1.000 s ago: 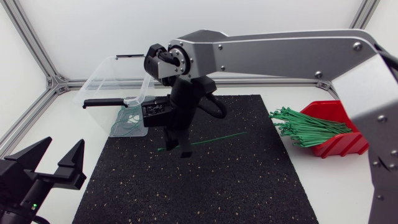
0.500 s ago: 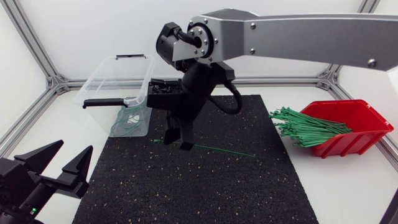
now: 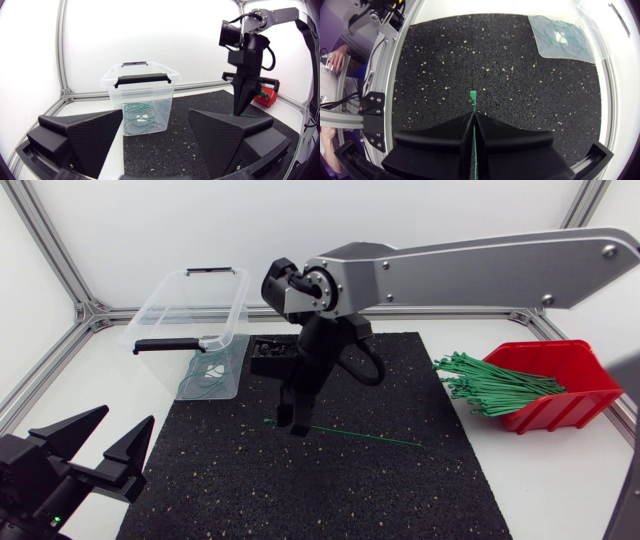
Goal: Take a green cable tie from the red box, thread the tail through the head to close it, then place it in the transparent bin on the left.
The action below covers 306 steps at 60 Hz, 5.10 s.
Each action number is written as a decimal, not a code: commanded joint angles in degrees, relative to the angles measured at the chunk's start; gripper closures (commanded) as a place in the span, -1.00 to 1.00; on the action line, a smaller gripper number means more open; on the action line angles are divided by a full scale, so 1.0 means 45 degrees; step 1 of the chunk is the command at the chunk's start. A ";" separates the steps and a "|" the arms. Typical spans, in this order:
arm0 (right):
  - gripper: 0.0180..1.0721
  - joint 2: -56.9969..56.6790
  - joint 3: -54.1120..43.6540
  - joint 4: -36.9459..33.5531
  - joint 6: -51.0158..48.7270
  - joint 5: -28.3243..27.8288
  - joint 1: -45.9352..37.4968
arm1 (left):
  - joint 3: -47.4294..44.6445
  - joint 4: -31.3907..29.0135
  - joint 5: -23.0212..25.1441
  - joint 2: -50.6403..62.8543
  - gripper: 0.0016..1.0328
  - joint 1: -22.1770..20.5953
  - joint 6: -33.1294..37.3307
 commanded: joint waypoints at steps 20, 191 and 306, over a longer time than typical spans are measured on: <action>0.72 0.2510 -0.0238 0.1357 0.1202 0.1208 0.0796 | -0.0250 -0.0573 0.0178 -0.0086 -0.77 -0.0095 0.0107; 0.89 -0.4444 -0.3929 0.4424 0.1670 0.4294 0.1186 | 0.4692 -0.2272 0.1936 0.5539 -0.62 0.0335 -0.0382; 0.89 -0.5342 -0.2015 0.8427 0.6260 0.5114 0.1304 | 1.3129 -0.1003 0.7717 1.5168 -0.63 -0.1111 -0.5870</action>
